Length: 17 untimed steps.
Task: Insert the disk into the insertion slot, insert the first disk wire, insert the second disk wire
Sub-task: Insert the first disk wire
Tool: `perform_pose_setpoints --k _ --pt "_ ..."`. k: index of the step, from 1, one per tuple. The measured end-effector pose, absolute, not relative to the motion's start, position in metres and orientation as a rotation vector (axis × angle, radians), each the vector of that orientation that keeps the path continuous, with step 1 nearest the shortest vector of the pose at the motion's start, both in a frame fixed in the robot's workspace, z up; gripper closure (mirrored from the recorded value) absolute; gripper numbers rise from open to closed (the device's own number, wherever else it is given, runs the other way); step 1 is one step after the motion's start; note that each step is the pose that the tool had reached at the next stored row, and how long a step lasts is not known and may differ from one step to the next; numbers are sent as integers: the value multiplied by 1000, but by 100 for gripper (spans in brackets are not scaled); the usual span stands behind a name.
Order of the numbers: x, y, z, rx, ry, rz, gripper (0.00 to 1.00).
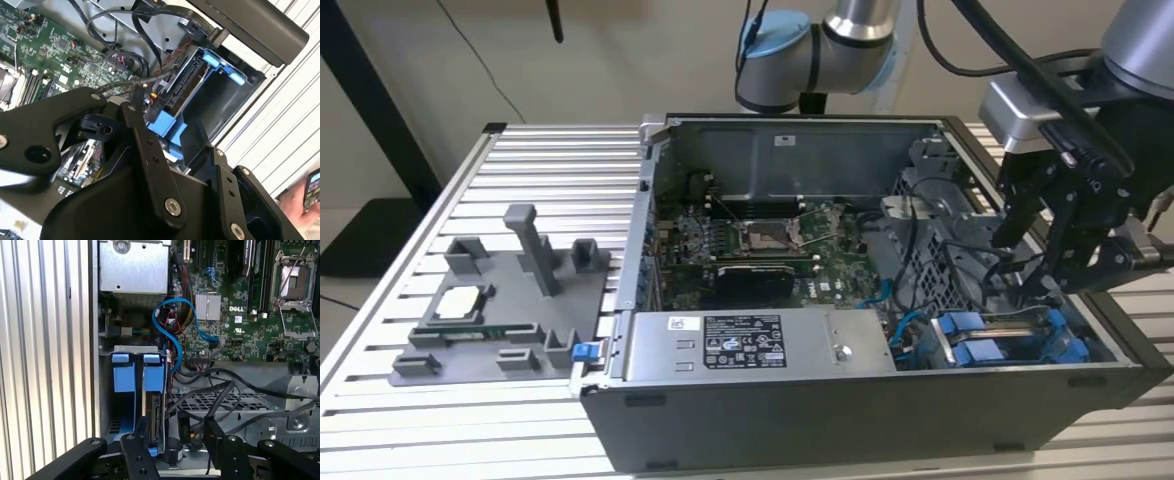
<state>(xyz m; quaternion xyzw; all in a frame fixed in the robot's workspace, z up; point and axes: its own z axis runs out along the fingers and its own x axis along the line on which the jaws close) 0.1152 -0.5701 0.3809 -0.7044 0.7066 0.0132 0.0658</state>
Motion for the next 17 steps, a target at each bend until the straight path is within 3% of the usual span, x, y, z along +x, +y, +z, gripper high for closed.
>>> perform_pose_setpoints --k 17 --pt "113 -570 384 -2111 2126 29 0"
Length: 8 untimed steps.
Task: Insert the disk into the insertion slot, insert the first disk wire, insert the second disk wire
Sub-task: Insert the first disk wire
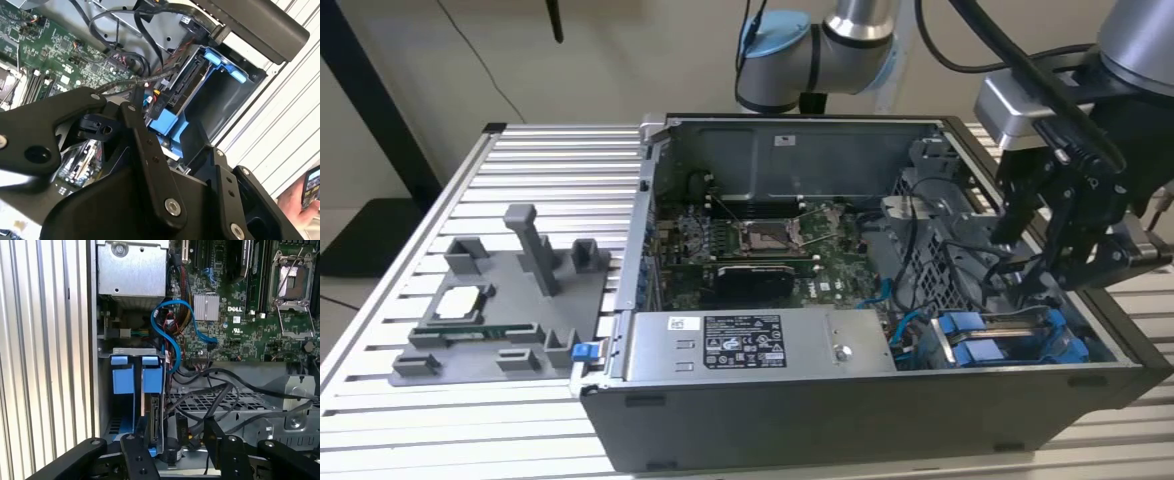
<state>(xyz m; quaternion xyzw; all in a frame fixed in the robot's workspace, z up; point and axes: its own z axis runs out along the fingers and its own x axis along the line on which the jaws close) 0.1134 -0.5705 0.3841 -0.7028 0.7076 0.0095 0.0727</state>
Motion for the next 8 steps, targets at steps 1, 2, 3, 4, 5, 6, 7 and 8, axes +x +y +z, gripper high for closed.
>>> perform_pose_setpoints --k 1,2,3,4,5,6,7,8 --pt "113 -570 384 -2111 2125 28 0" --pt "113 -570 384 -2111 2125 27 0" --pt "113 -571 384 -2111 2125 27 0" --pt "113 -571 384 -2110 2125 26 100" --pt "113 -571 384 -2110 2124 26 100" --pt "113 -571 384 -2110 2124 25 100" --pt "113 -571 384 -2110 2124 25 100" --pt "113 -571 384 -2109 2124 25 100"
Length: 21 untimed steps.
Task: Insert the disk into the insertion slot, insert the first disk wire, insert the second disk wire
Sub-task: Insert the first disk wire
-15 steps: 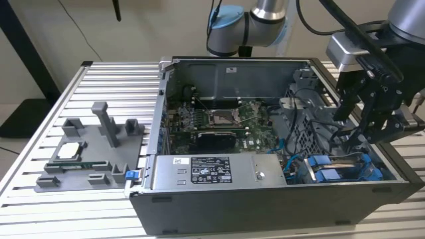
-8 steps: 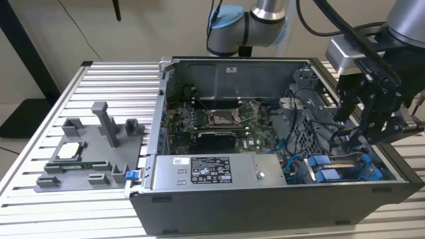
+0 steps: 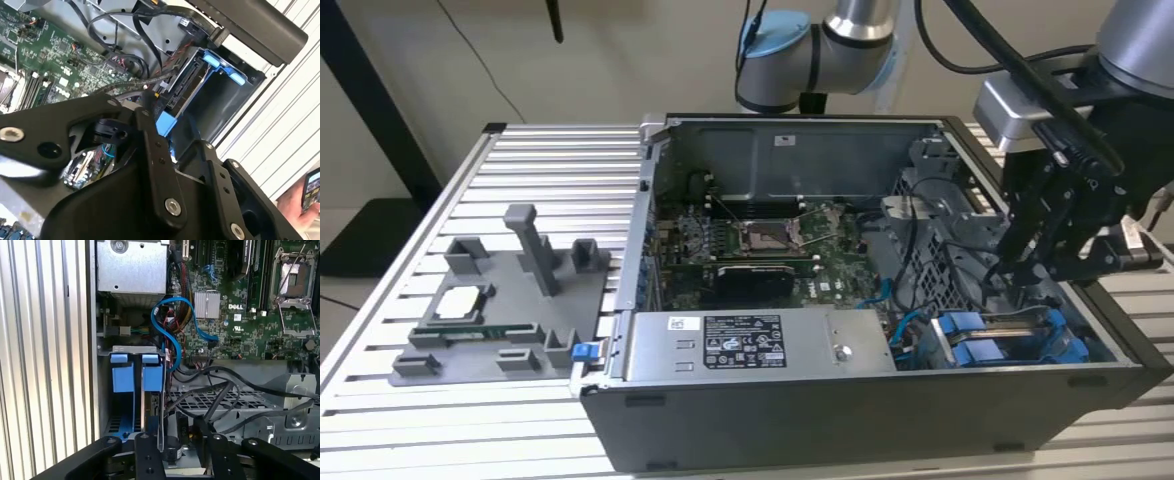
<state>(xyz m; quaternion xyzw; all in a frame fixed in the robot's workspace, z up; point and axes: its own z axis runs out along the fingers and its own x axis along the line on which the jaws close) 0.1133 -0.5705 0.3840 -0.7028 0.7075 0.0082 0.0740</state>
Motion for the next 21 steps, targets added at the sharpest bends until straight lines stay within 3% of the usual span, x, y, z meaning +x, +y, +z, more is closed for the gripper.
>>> perform_pose_setpoints --k 12,21 --pt "113 -570 384 -2108 2121 20 100" --pt "132 -571 381 -2139 2148 -26 100"
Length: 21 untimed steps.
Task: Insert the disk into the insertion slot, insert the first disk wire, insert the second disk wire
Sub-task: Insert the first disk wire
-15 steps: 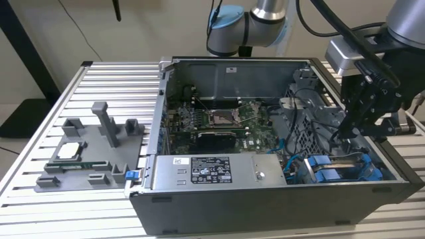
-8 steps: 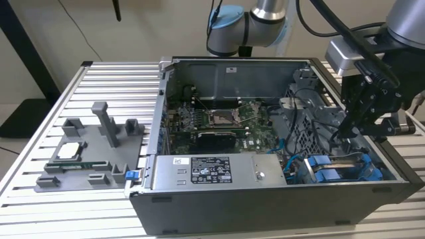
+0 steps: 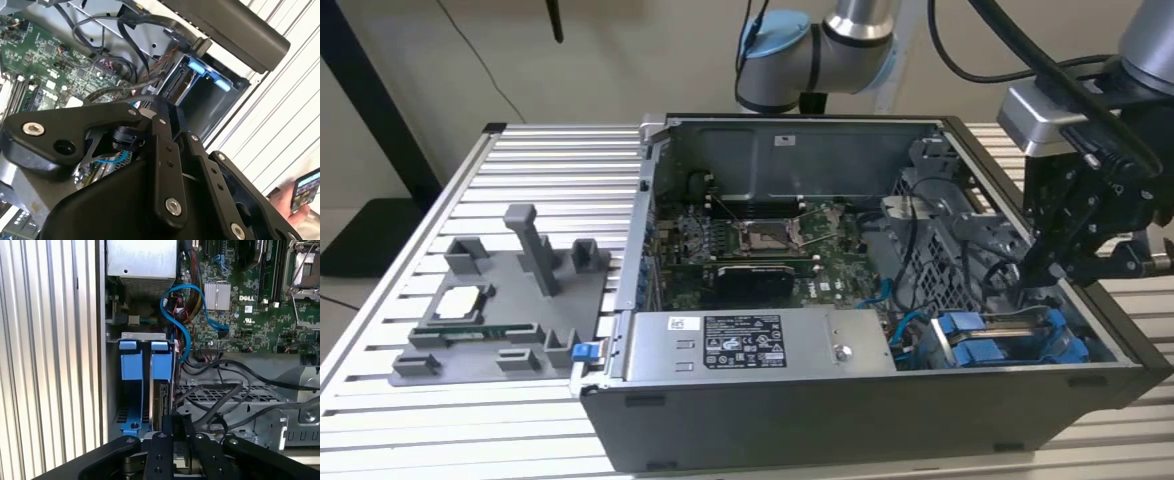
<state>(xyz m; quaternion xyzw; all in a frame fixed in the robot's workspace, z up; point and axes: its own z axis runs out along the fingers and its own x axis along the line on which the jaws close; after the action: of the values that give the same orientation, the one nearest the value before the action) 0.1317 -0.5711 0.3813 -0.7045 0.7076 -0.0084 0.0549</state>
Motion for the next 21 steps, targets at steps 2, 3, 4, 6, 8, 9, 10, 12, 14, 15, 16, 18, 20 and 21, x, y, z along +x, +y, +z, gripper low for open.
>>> perform_pose_setpoints --k 2,3,4,6,8,9,10,12,14,15,16,18,20,21 --pt "138 -571 381 -2146 2155 -33 100" --pt "141 -571 381 -2150 2158 -37 100" --pt "143 -571 380 -2153 2161 -40 100" --pt "148 -571 380 -2160 2167 -45 100" --pt "152 -571 379 -2166 2173 -50 100" --pt "153 -571 379 -2169 2175 -53 100" --pt "154 -571 379 -2171 2177 -55 100" --pt "156 -571 378 -2175 2180 -58 100" --pt "157 -571 377 -2177 2183 -62 100" --pt "158 -571 377 -2179 2184 -64 100" --pt "159 -571 377 -2180 2185 -65 100" --pt "160 -571 376 -2180 2186 -66 100" --pt "161 -571 374 -2181 2186 -67 100" --pt "161 -571 373 -2181 2187 -68 100"
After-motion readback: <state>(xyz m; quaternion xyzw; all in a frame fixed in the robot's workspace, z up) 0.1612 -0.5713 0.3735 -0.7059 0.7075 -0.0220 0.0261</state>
